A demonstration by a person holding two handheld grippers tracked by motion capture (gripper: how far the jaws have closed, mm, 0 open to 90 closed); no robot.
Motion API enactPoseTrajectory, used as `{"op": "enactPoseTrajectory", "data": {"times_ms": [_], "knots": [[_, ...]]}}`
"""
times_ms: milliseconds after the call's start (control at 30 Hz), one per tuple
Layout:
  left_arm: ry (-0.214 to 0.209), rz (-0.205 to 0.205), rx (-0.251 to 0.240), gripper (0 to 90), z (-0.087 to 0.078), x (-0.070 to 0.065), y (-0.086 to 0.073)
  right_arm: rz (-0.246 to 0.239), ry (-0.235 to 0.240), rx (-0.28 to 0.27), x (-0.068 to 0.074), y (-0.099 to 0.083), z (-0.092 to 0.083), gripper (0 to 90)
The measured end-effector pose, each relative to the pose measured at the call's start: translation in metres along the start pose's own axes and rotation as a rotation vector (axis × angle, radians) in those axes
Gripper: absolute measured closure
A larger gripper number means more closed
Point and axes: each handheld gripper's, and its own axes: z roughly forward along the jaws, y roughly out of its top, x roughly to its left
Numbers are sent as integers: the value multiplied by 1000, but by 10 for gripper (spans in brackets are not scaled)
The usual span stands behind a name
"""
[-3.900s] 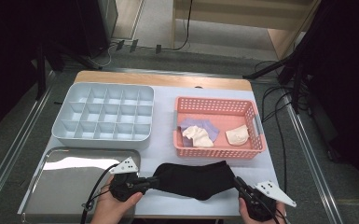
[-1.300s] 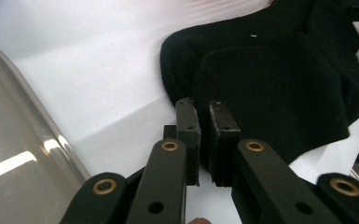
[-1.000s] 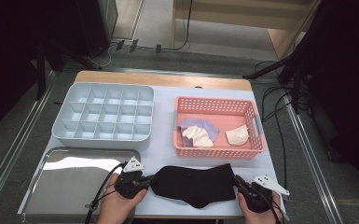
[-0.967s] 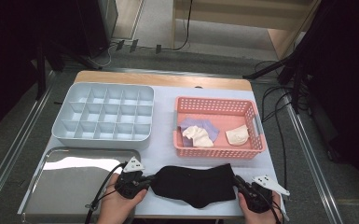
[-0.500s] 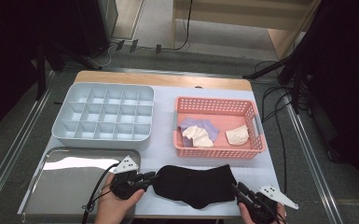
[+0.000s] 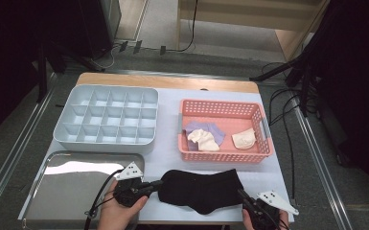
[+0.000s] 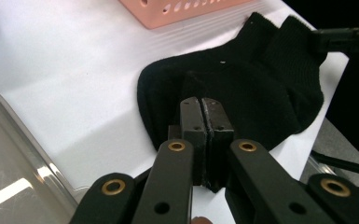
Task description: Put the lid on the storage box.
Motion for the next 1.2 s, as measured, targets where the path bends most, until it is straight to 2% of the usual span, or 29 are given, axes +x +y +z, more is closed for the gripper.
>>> {"op": "enactPoseTrajectory", "data": {"times_ms": [33,133,333,433,567,633,733,800,867,933,1000,1067,1133,1200], "knots": [[-5,-2,-5,900,-1,0,1,-3,4,-14,0,2,-2,871],[-7,-10,-21,900,-5,1,2,28,35,-40,-3,8,-5,872],[-9,-46,-37,900,-5,7,4,28,27,-67,-8,24,-4,872],[15,-66,-44,900,-2,8,5,37,25,-58,-14,27,4,871],[36,-72,-28,900,4,11,5,47,12,-30,-21,25,17,871],[42,-73,-33,900,6,11,6,37,8,-22,-23,23,21,865],[66,-65,-38,878,8,10,5,31,1,-24,-25,20,27,753],[85,-68,-51,784,6,10,5,36,10,-48,-27,19,28,686],[88,-73,-60,738,4,11,5,43,12,-62,-29,19,25,684],[79,-75,-68,735,1,11,5,47,11,-72,-30,18,21,685],[64,-74,-66,741,-1,11,4,51,16,-64,-30,15,19,696],[35,-68,-63,793,-1,10,4,48,17,-58,-29,12,18,728],[40,-67,-58,865,0,9,4,49,7,-76,-29,12,15,751],[75,-71,-45,897,0,11,4,67,1,-96,-33,12,10,790]]}}
